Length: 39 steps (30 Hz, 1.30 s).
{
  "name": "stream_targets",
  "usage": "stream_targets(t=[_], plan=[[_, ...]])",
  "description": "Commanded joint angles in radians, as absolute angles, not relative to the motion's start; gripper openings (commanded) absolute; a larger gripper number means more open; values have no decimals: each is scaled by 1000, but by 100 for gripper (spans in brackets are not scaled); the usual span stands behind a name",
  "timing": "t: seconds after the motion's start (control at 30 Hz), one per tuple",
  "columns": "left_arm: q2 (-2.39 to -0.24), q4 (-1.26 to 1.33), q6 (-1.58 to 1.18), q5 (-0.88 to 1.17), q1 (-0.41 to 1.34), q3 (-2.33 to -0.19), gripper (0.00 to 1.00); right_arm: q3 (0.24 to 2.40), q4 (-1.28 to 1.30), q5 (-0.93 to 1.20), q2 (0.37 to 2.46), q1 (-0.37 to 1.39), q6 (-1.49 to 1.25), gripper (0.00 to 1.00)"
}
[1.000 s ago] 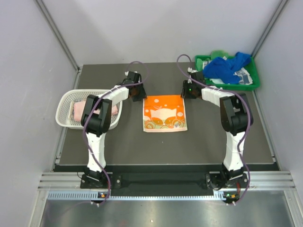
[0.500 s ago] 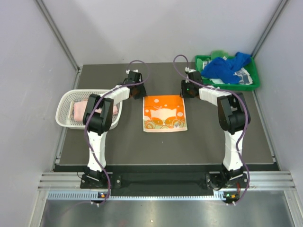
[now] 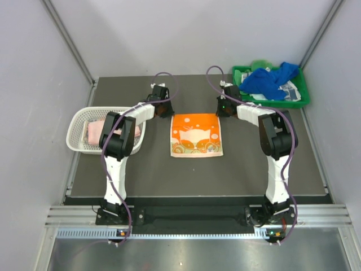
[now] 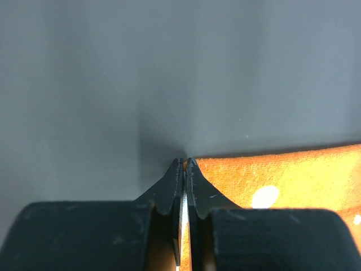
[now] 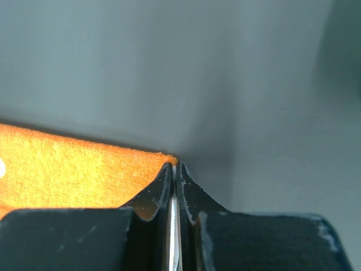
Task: Fold and stack the towels
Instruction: Fold the towel
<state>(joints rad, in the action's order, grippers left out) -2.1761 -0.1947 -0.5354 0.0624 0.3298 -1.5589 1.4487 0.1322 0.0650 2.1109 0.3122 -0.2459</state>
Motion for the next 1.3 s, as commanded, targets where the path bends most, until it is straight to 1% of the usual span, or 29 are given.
stream_targets(t=[0.0, 0.1, 0.3, 0.53, 0.7, 0.9, 1.27], plan=[[-2198, -149, -508, 69, 327, -1542, 3, 1491, 127, 63, 2112, 321, -238, 1], [-2198, -92, -506, 78, 321, -1555, 0, 1489, 88, 66, 2097, 311, -244, 0], [-2198, 26, -522, 101, 301, -1574, 0, 1473, -21, 80, 2063, 281, -264, 0], [-2152, 182, -532, 149, 288, -1537, 0, 1436, -98, 84, 2007, 262, -275, 0], [-2120, 219, -540, 178, 287, -1500, 0, 1382, -127, 89, 1954, 262, -278, 0], [-2050, 274, -563, 201, 287, -1381, 0, 1270, -173, 101, 1867, 265, -302, 0], [-1872, 337, -614, 218, 290, -1145, 0, 996, -262, 117, 1695, 282, -364, 0]])
